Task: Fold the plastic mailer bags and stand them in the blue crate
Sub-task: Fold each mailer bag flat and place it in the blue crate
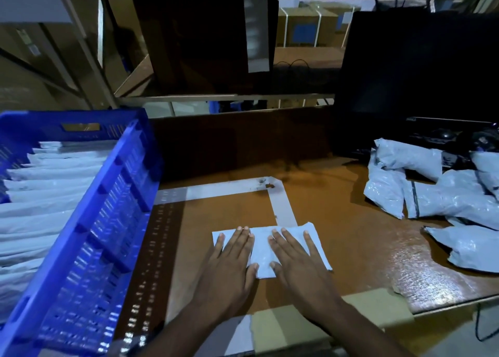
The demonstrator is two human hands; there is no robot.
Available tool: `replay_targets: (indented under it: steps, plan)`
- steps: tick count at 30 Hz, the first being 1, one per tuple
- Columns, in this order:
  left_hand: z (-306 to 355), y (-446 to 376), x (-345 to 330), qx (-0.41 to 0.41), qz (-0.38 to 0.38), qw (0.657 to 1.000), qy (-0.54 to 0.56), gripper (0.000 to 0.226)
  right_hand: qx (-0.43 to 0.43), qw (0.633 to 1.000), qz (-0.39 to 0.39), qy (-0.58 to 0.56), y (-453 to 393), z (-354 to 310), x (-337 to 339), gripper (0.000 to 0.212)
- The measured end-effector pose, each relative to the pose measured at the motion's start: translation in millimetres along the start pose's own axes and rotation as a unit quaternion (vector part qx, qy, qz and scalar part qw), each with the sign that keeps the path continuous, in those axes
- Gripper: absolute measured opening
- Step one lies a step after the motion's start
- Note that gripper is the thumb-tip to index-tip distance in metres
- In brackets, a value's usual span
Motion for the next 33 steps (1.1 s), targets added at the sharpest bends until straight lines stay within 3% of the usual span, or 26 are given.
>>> replay_targets:
  steps: [8, 14, 21, 25, 30, 33]
  plan:
    - [0, -2, 1, 0.003, 0.013, 1.0, -0.008, 0.063, 0.0, 1.0, -0.027, 0.001, -5, 0, 1, 0.056]
    - [3, 4, 4, -0.021, 0.034, 0.999, 0.015, 0.06, 0.014, 0.991, -0.02, -0.133, -3, 8, 8, 0.056]
    - [6, -3, 8, -0.031, 0.032, 0.999, -0.022, 0.05, 0.006, 0.999, 0.003, -0.046, -16, 8, 6, 0.066]
    - [7, -2, 5, -0.037, 0.022, 0.999, -0.01, 0.053, 0.016, 1.0, 0.019, -0.014, -6, 0, 2, 0.051]
    - [2, -6, 5, -0.025, -0.005, 1.0, -0.011, 0.063, -0.005, 1.0, -0.005, -0.018, -10, 2, 2, 0.053]
    - [4, 1, 5, -0.03, 0.0, 0.999, 0.009, 0.055, 0.009, 1.0, -0.015, -0.005, -4, -1, -1, 0.05]
Point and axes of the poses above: each hand's wrist, its own y-axis away from the middle knuckle, its own x-axis out of the back of the hand, z = x × y, the point moved 4 cm from there along -y, towards the middle knuckle, and after that the axes turned 3 degrees about x, right-handed, at the moved point
